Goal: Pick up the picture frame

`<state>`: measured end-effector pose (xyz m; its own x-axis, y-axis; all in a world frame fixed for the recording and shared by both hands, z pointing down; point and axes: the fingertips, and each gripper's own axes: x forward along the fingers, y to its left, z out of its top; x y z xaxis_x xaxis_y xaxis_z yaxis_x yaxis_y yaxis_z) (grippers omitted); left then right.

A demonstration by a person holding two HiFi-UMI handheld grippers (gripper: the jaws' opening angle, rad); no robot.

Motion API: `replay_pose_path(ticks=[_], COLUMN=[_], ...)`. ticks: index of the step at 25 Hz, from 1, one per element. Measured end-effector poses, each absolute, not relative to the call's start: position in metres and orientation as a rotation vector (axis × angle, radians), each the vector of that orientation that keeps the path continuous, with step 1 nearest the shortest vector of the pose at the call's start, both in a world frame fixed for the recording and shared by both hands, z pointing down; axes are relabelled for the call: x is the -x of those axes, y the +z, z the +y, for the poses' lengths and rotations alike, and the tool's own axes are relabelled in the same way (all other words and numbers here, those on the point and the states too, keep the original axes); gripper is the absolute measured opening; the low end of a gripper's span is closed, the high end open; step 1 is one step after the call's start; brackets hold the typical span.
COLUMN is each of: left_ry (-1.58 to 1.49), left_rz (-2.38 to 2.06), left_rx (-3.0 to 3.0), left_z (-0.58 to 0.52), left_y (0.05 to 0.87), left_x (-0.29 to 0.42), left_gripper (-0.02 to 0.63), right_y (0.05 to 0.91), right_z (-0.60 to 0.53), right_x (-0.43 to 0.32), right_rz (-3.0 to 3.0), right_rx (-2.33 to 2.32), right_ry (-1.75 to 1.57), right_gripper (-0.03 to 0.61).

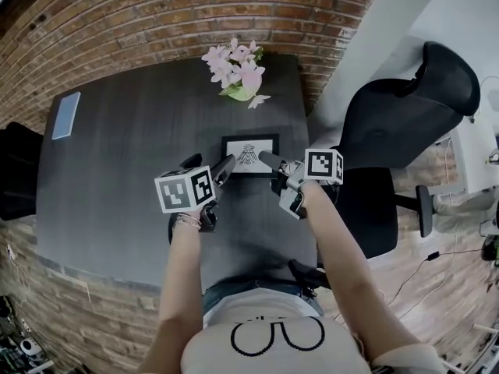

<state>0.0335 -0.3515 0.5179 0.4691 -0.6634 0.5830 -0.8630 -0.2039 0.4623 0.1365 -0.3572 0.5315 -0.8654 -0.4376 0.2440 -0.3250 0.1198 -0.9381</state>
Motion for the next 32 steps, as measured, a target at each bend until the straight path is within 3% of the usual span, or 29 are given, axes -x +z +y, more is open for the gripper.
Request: replay_pose_path(ticks=[7,12,15,16,17,32], left_ry=[0.276,0.256,0.285,0.28,0.265,0.033], left_rz=[-1.338,-1.446,-1.562,-1.602,-1.634,-1.759], left_rx=[-2.086,-2.235,-2.327,-2.34,-2.348,-2.453], left_z=[-0.329,-0.316,-0.31,-0.309,-0.307,-0.282], left_y=[0.46,0.412,0.391,0.384,0.377,0.3], left_x=[-0.018,-0.006,0.004,0.008,0.011,0.027], left_gripper=[0.37,0.289,0.166,0.051,-0.002,-0.002], right_y=[0.485,0.454,0.438,0.433,0.43,0.318], right_z=[-0.332,-0.315,-0.308,-0.306,-0.304,-0.274], right_x=[-0.132,-0.127,-0.121,-0.12,-0.121,-0.136], right_rz=[2.296,2.325,2.346,2.346,2.345,2.449], right_rx=[0.786,0.822,0.807,0.82,0.836,0.91], right_ry=[-1.756,-1.671,-1.61,-1.603,-1.598,-1.075], right_gripper=[0.017,0.017,0.017,0.017,0.017,0.017])
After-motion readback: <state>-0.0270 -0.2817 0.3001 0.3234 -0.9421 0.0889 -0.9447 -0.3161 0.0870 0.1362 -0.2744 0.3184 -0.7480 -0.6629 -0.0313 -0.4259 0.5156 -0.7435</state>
